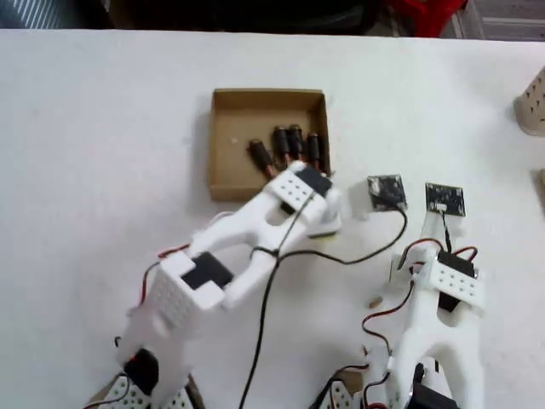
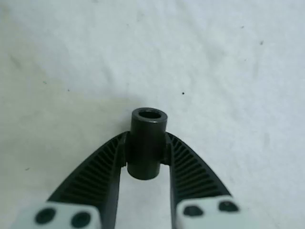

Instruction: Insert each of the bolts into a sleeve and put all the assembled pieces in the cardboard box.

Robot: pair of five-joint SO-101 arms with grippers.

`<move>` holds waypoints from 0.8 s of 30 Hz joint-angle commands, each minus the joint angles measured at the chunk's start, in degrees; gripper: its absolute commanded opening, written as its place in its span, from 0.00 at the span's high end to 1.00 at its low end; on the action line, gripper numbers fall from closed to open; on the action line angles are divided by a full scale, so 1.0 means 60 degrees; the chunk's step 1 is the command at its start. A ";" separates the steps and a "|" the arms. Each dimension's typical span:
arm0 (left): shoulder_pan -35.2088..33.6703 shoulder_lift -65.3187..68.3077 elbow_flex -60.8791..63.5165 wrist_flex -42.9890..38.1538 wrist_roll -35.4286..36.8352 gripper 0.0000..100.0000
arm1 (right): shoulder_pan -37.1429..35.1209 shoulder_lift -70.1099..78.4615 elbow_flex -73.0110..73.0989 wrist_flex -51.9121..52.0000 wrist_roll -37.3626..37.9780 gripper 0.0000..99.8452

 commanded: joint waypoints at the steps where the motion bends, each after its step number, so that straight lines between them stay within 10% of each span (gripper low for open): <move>1: 0.0857 -0.0066 -0.1055 0.1231 0.3780 0.98 | -0.0095 -0.0271 -0.0044 -0.0095 0.0000 0.98; 13: -0.0901 -0.0066 -0.3385 0.3736 0.7810 0.98 | -0.0095 -0.0271 -0.0044 -0.0125 0.0000 0.98; 24: -0.1663 -0.0007 -0.2491 0.4630 0.4366 0.98 | -0.0095 -0.0271 0.0029 -0.0139 0.0000 0.98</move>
